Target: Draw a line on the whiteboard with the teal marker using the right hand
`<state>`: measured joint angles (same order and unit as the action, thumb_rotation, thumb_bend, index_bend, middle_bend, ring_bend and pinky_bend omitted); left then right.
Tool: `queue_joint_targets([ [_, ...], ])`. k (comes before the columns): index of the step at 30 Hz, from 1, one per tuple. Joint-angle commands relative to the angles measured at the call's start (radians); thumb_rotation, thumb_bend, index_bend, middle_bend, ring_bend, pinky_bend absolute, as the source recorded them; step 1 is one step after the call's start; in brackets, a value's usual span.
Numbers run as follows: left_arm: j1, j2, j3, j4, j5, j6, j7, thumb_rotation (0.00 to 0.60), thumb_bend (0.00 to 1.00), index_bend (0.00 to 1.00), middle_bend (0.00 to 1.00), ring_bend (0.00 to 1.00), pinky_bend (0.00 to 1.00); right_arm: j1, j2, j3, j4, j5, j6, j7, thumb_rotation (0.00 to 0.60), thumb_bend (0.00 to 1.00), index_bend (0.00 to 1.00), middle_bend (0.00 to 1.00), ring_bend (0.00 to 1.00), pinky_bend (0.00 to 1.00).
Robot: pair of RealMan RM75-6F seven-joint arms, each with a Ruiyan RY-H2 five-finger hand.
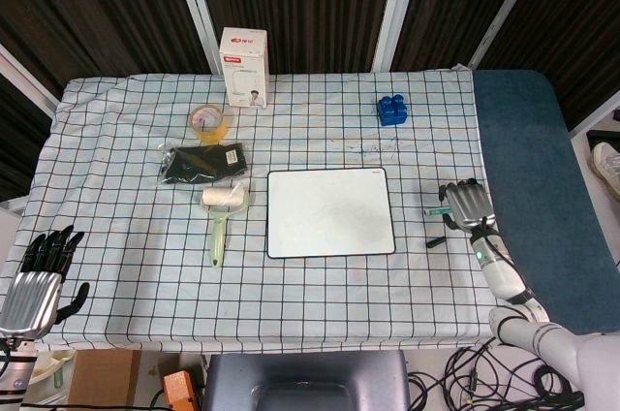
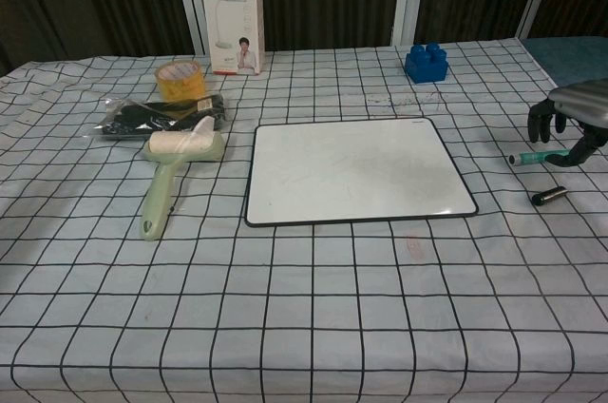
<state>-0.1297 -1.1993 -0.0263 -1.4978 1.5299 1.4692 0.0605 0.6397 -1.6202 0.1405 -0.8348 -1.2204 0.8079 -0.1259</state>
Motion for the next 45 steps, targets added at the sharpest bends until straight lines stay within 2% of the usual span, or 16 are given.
queue_joint_targets([
  [1, 0.0, 0.0, 0.0, 0.001, -0.001, -0.002, 0.002, 0.6, 0.4, 0.0, 0.0, 0.0, 0.02, 0.0, 0.0, 0.0, 0.001, -0.003, 0.002, -0.002, 0.6, 0.27, 0.44, 0.4, 0.32, 0.27],
  [22, -0.001, 0.003, -0.002, 0.001, -0.003, -0.001, -0.006, 0.6, 0.4, 0.0, 0.0, 0.0, 0.02, 0.019, -0.068, 0.004, 0.056, -0.007, -0.007, -0.069, 0.6, 0.27, 0.5, 0.4, 0.32, 0.28],
  [36, -0.002, 0.005, -0.001, 0.001, -0.002, -0.004, -0.008, 0.6, 0.4, 0.0, 0.0, 0.0, 0.02, 0.016, -0.071, 0.009, 0.06, -0.006, -0.005, -0.077, 0.6, 0.28, 0.55, 0.41, 0.34, 0.31],
  [45, -0.001, 0.005, -0.001, 0.001, 0.0, 0.001, -0.01, 0.6, 0.4, 0.0, 0.0, 0.0, 0.02, 0.012, -0.066, 0.002, 0.05, -0.018, 0.009, -0.092, 0.6, 0.33, 0.65, 0.48, 0.39, 0.32],
])
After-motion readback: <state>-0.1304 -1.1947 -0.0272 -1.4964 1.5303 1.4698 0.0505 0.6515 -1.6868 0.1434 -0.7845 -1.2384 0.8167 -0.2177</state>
